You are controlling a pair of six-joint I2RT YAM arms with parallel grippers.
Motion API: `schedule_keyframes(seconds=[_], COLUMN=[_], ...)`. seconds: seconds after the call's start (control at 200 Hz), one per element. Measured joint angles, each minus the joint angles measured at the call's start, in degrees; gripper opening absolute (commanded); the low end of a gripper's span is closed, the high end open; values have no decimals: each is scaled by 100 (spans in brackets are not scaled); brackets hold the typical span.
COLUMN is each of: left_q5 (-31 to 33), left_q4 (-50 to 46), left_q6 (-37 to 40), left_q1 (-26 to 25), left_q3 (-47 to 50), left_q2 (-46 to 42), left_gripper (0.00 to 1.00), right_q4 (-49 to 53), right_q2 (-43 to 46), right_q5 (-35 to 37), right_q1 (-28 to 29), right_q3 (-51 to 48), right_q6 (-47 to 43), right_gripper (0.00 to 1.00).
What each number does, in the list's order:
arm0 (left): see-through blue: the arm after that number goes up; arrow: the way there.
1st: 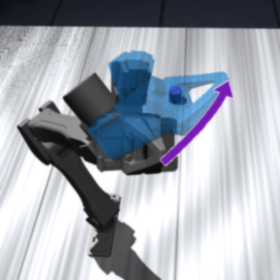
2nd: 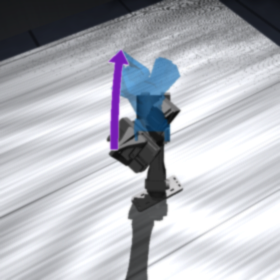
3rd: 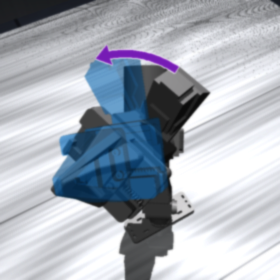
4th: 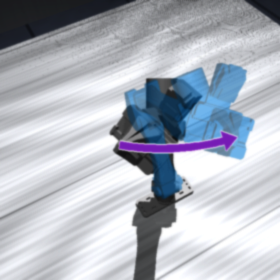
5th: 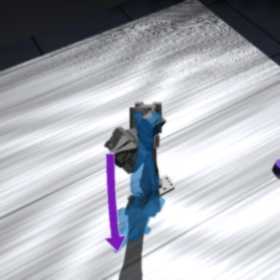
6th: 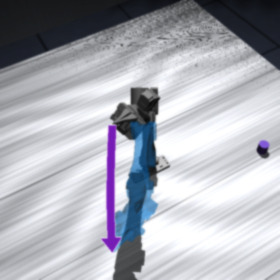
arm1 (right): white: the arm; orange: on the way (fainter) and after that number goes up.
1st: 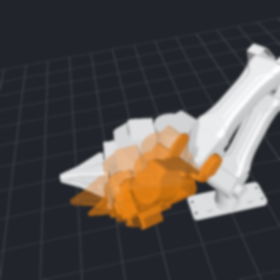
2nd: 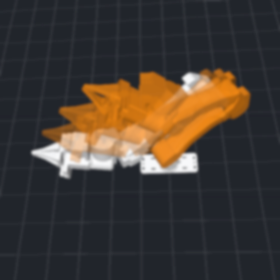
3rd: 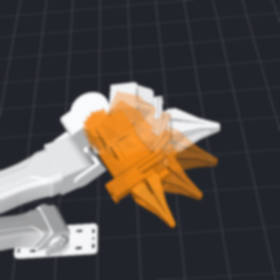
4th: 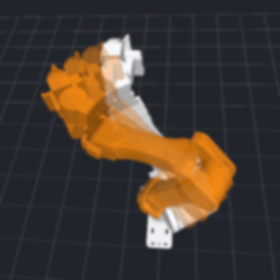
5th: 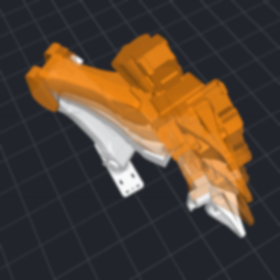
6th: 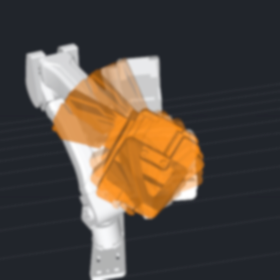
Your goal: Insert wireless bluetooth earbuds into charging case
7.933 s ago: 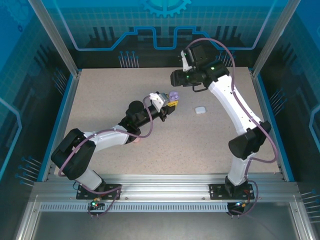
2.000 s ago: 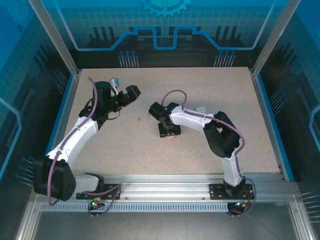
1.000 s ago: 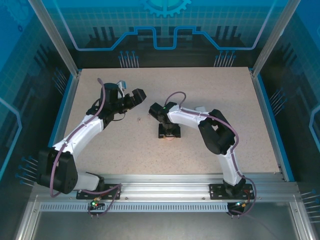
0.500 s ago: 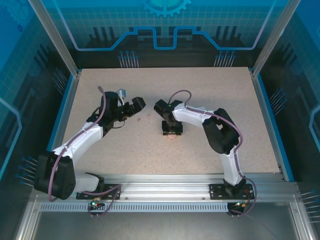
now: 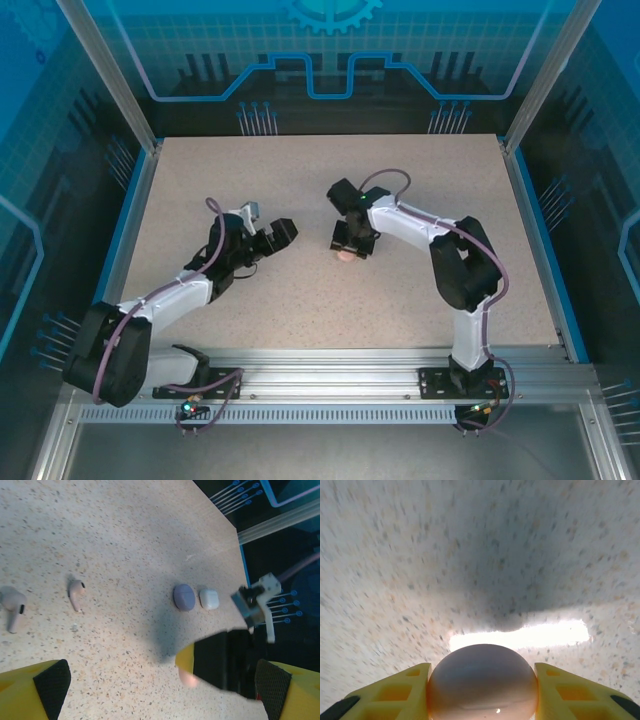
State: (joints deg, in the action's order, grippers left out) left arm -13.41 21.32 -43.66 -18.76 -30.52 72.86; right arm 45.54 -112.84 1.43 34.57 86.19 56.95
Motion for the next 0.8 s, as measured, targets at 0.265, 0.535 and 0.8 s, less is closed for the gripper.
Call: schedule_keyframes(seconds=[0.265, 0.535, 0.8], left_q5=[-4, 195, 461], left_q4=[1231, 2435, 3027], left_q6=[-48, -219, -393], left_q1=[-461, -815, -949], left_q3=[190, 262, 175], left_q2=[748, 1451, 1943], left_gripper=[99, 90, 71], right_q4=[-337, -686, -756], right_q2=[0, -7, -11], right_q5=[-581, -1075, -1211], right_q1=[-323, -321, -299], right_q3=[470, 616, 619], right_q6=[774, 1576, 1899], right_gripper=[39, 38, 38])
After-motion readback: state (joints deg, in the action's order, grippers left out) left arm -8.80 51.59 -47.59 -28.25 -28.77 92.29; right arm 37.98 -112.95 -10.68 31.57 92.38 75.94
